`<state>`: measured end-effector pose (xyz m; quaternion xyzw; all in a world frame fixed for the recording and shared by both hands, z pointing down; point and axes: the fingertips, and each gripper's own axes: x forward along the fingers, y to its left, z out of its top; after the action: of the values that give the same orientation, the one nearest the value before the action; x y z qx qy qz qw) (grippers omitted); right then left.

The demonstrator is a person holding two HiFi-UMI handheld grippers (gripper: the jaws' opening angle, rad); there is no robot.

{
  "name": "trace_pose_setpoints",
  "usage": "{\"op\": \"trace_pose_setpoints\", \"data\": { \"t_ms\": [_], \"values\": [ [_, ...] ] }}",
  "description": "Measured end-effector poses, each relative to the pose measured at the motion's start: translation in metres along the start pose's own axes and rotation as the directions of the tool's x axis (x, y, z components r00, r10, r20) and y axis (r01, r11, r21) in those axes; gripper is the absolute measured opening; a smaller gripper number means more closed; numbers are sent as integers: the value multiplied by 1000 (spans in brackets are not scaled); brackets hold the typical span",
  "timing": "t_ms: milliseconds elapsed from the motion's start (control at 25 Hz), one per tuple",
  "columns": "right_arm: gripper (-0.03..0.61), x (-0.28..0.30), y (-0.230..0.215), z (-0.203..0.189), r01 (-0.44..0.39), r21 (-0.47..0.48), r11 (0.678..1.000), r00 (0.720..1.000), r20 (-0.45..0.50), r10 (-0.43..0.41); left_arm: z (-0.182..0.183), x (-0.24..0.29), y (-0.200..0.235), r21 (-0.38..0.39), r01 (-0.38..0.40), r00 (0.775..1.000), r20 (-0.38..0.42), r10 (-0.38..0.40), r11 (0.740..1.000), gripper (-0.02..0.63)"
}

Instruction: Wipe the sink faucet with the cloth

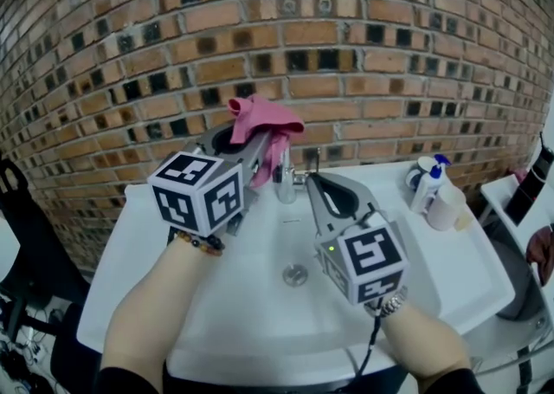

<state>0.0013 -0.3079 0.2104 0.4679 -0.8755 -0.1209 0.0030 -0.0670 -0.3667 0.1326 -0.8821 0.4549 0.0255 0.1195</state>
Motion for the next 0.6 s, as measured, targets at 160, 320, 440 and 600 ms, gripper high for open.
{"op": "trace_pose_setpoints", "data": {
  "t_ms": [160,320,440,600],
  "values": [
    [11,1,-2,-4,-2,4,1000,1000,-20,2,0,9,10,16,-17,1000,-7,18,1000,103],
    [11,2,-7,-1,11,5,1000,1000,14,-11,-3,19,22,14,-37,999,-13,37,999,101],
    [11,3,-7,-1,5,8,1000,1000,20,-5,-8,26,31,6,-53,998,-18,53,999,101],
    [11,4,-6,-5,5,5,1000,1000,-14,-5,-21,37,41,-1,-68,997,-41,68,998,100]
  ]
}}
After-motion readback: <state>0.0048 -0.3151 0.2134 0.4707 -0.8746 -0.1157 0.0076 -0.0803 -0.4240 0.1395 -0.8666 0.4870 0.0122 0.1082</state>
